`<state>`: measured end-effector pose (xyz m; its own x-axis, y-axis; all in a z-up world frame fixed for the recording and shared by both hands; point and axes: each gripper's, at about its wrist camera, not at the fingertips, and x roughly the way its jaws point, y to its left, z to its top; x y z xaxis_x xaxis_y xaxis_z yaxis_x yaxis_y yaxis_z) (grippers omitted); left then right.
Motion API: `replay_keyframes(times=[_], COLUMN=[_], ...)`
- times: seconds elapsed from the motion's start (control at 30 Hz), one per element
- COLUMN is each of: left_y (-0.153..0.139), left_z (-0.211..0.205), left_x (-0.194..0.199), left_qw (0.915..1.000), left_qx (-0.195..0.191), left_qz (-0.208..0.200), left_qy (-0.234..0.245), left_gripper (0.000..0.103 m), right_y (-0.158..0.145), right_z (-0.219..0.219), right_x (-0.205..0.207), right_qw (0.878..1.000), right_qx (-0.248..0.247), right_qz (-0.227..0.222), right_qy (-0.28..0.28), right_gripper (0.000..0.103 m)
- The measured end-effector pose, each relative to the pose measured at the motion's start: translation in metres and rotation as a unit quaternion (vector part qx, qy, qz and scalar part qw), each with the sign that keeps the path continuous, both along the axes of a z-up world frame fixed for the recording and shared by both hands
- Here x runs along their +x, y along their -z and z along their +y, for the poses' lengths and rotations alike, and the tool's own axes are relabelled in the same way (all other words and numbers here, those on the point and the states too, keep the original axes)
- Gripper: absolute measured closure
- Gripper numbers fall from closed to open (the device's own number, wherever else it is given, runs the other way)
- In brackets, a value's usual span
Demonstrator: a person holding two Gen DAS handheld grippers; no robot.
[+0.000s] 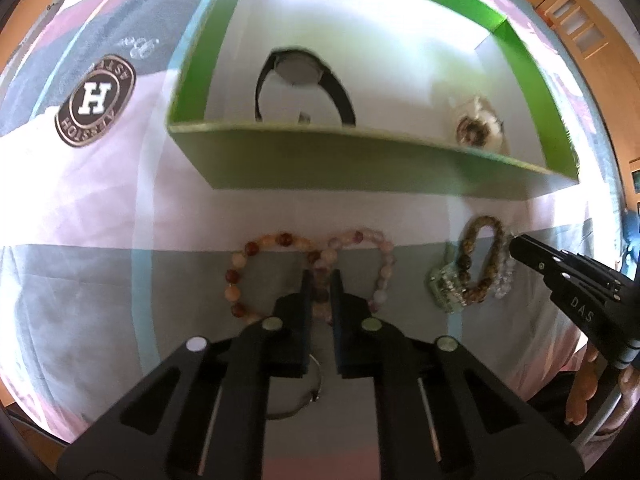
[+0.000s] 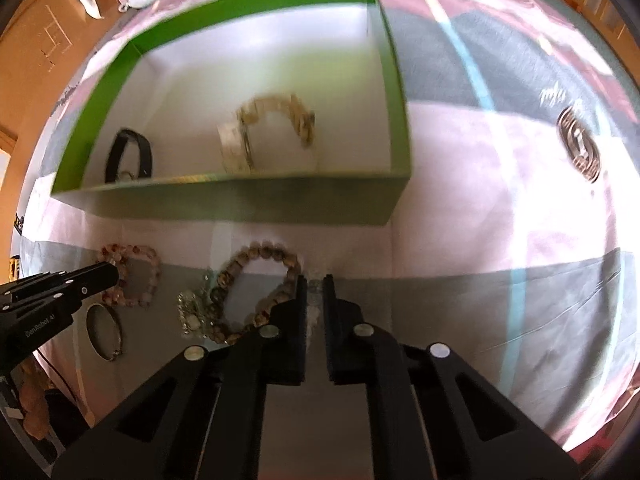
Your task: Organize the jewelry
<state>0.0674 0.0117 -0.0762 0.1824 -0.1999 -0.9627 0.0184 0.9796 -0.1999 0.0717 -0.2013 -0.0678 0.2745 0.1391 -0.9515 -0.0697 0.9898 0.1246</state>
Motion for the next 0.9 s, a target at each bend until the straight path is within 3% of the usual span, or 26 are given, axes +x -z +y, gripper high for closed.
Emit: replay_keyframes(times=[0.13,0.33,0.57,0.7,0.9], left_y=[-0.014,-0.017,-0.029,-0.046,-0.085], left_z=[0.0,-0.002,0.004,0.009,0.015], left_x=[-0.003,-0.004,-0.003,-0.007,-0.019], left_qw=[0.9997,0.9995,0.9987,0.9966,0.9857], left_qx=[-0.012,-0.006,-0.024,-0.037,-0.065], left_qz=[-0.023,-0.029,-0.045,-0.074,-0.155], left_qy=[0.004,0.01,0.005,0.008,0.01], left_gripper=[0.095,0.095,0.095,0.095,0.095], right_y=[-0.02,-0.018,-0.037,-0.058,-0.084], right_z=[-0.002,-0.006,-0.002,-0.001,-0.008], right_x=[-0.001,0.002,-0.003,-0.01,-0.018], right_qw=[1.0,1.0,0.997,0.992,0.981], right_qx=[0.014,0.023,0.067,0.089,0.127], right_qz=[-0.015,-0.014,-0.048,-0.088,-0.143], right_qy=[-0.004,0.0,-0.013,-0.023,-0.025], right_gripper=[0.096,0.096,0.096,0.096,0.096])
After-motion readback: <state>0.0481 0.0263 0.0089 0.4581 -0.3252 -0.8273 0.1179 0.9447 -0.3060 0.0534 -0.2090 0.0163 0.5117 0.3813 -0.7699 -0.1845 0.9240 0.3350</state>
